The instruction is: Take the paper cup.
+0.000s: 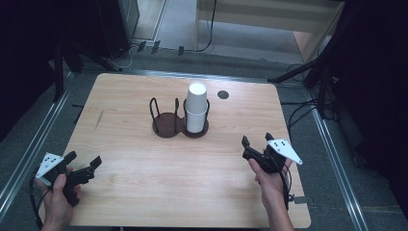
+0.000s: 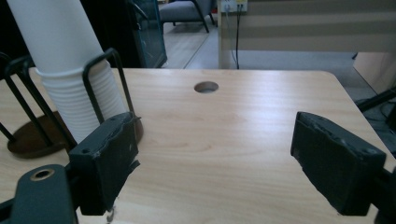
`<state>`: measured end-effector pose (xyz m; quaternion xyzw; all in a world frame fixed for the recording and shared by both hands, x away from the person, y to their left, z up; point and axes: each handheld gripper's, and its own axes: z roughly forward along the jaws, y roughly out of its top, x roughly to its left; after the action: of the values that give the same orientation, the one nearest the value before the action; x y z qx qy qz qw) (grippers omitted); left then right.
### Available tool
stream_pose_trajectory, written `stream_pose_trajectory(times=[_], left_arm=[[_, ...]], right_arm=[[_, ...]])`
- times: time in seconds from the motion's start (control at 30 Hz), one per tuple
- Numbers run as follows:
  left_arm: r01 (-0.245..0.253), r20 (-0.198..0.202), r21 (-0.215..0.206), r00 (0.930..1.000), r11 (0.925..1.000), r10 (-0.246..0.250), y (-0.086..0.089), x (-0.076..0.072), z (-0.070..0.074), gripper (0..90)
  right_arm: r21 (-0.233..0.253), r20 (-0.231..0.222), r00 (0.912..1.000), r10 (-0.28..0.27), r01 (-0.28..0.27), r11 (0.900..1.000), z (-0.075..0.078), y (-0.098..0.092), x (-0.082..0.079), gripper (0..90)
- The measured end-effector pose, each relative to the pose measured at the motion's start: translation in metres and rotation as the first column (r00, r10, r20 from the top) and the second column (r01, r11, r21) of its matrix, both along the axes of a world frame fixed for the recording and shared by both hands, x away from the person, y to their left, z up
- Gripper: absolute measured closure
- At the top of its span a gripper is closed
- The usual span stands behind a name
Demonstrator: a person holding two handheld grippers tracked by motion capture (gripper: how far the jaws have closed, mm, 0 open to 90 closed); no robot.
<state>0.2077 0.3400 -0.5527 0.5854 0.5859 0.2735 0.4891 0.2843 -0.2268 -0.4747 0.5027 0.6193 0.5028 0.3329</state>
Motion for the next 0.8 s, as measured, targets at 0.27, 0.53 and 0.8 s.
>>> stream_pose_trajectory(times=[0.27,0.53,0.8], left_arm=[[0.001,-0.003,0.001,1.0000,1.0000,-0.001,0.000,0.000,0.000,0.0],[-0.003,-0.002,0.002,1.0000,1.0000,0.003,0.000,0.000,0.000,0.0],[0.000,-0.001,0.004,1.0000,1.0000,0.000,0.000,0.000,0.000,0.0]], right_arm=[[-0.009,0.023,0.9989,0.040,-0.040,0.999,0.016,0.019,0.014,14.7],[-0.005,0.033,0.9971,0.069,-0.069,0.998,0.024,0.031,0.022,14.7],[-0.020,0.034,0.9948,0.096,-0.095,0.995,0.030,0.046,0.028,14.8]])
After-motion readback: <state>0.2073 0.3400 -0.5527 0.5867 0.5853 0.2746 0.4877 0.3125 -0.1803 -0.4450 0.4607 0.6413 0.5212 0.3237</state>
